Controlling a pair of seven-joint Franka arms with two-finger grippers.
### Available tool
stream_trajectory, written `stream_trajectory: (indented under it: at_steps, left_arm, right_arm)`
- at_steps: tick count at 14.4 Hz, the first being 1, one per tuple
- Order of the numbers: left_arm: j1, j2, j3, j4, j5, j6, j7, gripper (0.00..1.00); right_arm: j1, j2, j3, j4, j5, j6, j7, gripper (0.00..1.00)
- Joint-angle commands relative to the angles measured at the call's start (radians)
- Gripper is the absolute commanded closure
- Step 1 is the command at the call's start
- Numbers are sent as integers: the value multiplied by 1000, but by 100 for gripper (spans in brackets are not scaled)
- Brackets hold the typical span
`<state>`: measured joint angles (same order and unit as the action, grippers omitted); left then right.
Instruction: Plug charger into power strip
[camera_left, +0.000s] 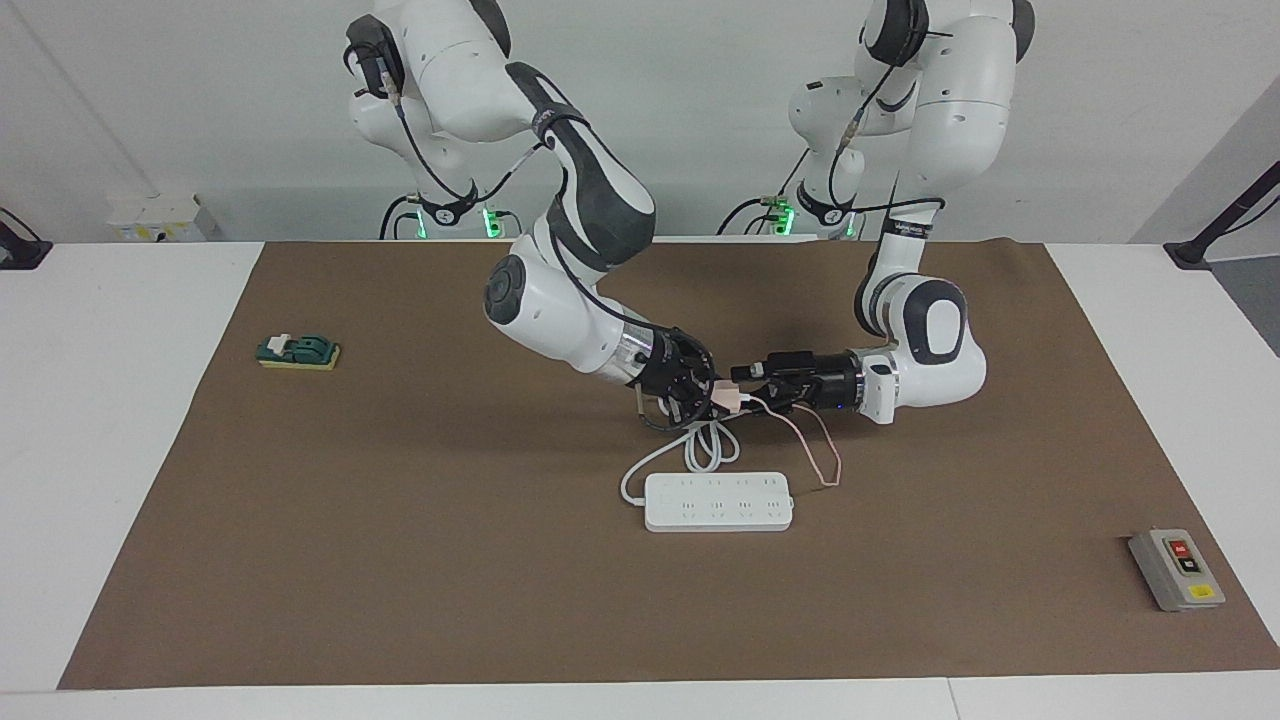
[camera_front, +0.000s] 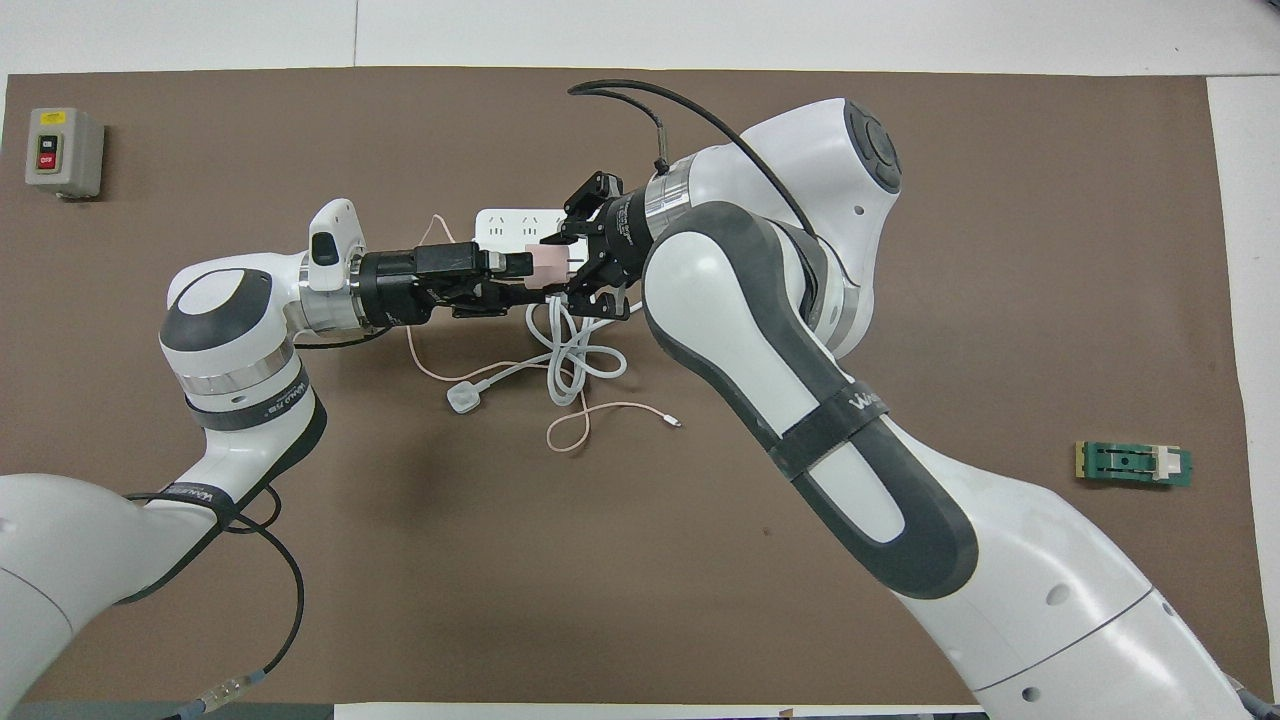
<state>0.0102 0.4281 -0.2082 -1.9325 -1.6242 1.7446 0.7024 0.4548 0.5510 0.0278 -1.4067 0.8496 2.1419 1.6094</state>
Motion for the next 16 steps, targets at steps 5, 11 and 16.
stream_trajectory:
  at_steps: [5,11,16]
  left_arm:
    - [-18,-11,13,13,-13,6,-23,39]
    - [-18,-11,15,13,-6,10,-23,77]
    - [-16,-23,18,10,10,39,-32,100]
  right_arm:
    - [2,10,-2,23,-15,-13,17,100]
    - [2,10,-2,23,-17,-13,18,100]
    - [4,10,-2,23,-18,-11,18,92]
